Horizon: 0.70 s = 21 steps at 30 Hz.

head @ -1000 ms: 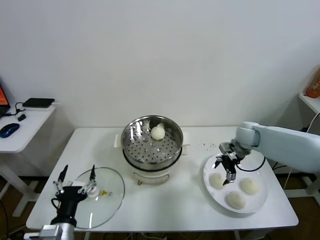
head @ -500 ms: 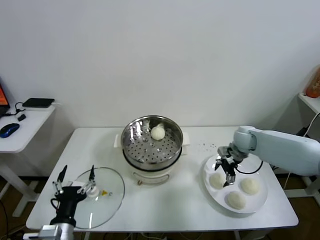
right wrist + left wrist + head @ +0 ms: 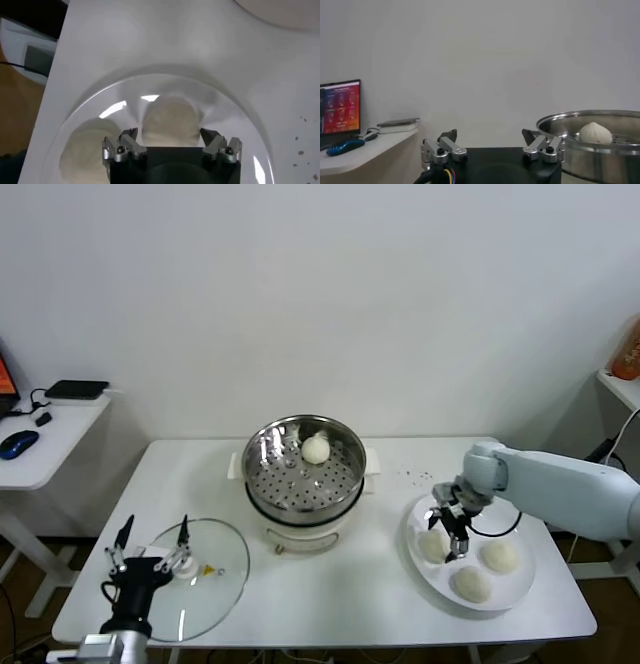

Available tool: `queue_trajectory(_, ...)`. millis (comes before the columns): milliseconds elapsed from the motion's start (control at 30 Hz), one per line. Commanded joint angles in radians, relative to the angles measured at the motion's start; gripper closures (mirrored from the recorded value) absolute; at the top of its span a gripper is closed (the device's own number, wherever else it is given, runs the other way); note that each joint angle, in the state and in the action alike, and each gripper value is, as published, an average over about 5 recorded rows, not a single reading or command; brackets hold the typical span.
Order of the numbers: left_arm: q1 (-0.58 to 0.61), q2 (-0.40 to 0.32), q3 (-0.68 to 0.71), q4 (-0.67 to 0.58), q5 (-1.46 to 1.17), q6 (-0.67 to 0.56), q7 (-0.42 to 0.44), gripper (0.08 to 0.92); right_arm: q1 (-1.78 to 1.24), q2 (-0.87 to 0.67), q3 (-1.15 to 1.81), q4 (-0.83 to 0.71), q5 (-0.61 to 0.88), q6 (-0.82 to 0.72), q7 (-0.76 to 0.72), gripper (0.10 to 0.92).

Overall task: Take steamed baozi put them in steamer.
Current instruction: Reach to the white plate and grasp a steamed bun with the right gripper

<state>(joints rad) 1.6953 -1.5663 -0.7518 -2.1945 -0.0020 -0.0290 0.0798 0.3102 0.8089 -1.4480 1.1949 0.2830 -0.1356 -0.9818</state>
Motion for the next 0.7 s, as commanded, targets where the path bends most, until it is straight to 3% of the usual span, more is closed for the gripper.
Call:
queue_trajectory(33, 0.000, 0.000, 0.000, 0.002, 0.001, 0.000, 0.000, 0.177, -0.008, 0.000, 0.005, -0.005, -0.008, 0.000, -0.002, 0.204)
queue_trajectory(433, -0.004, 0.001, 0.000, 0.001, 0.003, 0.003, -0.001, 0.177, -0.044, -0.002, 0.045, -0.019, -0.017, -0.001, -0.008, 0.331)
queue_trajectory(700, -0.005, 0.000, 0.001, 0.003, 0.005, 0.003, -0.001, 0.177, -0.044, -0.009, 0.062, -0.017, -0.011, 0.000, -0.012, 0.355)
